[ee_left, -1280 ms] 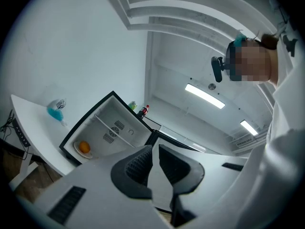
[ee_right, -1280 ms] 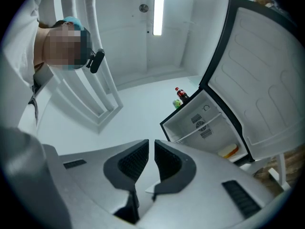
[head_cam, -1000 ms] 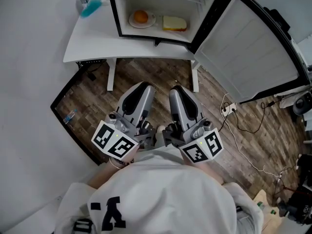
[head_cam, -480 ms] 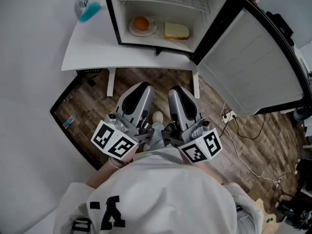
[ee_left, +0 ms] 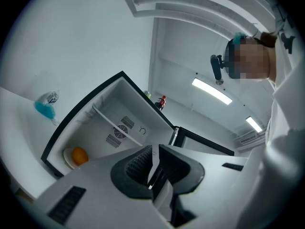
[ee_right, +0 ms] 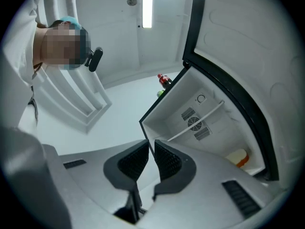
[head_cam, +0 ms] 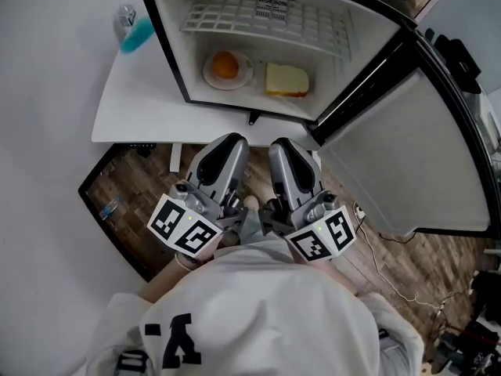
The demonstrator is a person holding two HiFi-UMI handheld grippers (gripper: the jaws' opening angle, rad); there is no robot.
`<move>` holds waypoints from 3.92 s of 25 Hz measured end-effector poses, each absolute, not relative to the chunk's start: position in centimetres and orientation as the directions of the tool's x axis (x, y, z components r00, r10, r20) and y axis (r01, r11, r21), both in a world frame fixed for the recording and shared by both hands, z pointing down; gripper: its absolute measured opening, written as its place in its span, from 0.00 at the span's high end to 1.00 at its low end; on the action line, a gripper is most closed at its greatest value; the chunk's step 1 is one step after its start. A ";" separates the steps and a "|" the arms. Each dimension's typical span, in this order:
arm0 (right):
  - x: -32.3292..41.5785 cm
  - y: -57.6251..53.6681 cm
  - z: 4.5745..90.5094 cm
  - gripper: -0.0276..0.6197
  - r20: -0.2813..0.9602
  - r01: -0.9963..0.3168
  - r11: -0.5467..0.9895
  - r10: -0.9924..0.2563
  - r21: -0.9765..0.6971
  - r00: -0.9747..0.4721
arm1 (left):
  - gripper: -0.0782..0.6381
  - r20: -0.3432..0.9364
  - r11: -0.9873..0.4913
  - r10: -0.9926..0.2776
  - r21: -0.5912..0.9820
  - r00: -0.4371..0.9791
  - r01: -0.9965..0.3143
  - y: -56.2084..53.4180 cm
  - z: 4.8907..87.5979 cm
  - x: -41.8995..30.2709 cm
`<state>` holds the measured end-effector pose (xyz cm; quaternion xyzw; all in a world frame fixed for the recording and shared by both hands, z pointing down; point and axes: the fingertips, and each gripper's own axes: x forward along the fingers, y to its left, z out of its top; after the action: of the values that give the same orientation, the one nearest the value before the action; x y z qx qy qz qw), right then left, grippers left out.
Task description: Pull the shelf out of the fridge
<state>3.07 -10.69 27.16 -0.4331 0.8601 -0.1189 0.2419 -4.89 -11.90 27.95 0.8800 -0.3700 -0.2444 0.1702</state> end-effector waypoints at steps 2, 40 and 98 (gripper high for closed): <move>3.3 -12.7 27.1 0.87 -0.308 -0.687 0.596 -0.803 -0.415 -0.510 | 0.82 -0.302 -0.666 -0.737 0.476 0.605 -0.574 -13.8 27.8 -4.6; 4.5 -27.4 27.5 0.66 -0.256 -0.690 0.516 -0.855 -0.508 -0.451 | 0.67 -0.314 -0.680 -0.697 0.574 0.644 -0.456 -28.5 27.4 -3.6; 5.5 -37.4 26.1 0.56 -0.235 -0.607 0.463 -0.877 -0.647 -0.419 | 0.57 -0.263 -0.586 -0.756 0.680 0.599 -0.441 -39.2 25.9 -3.5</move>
<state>5.50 -37.37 26.14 -0.4595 0.8074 -0.2400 0.2819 -3.46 -39.23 25.88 0.8469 -0.3534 -0.2748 0.2870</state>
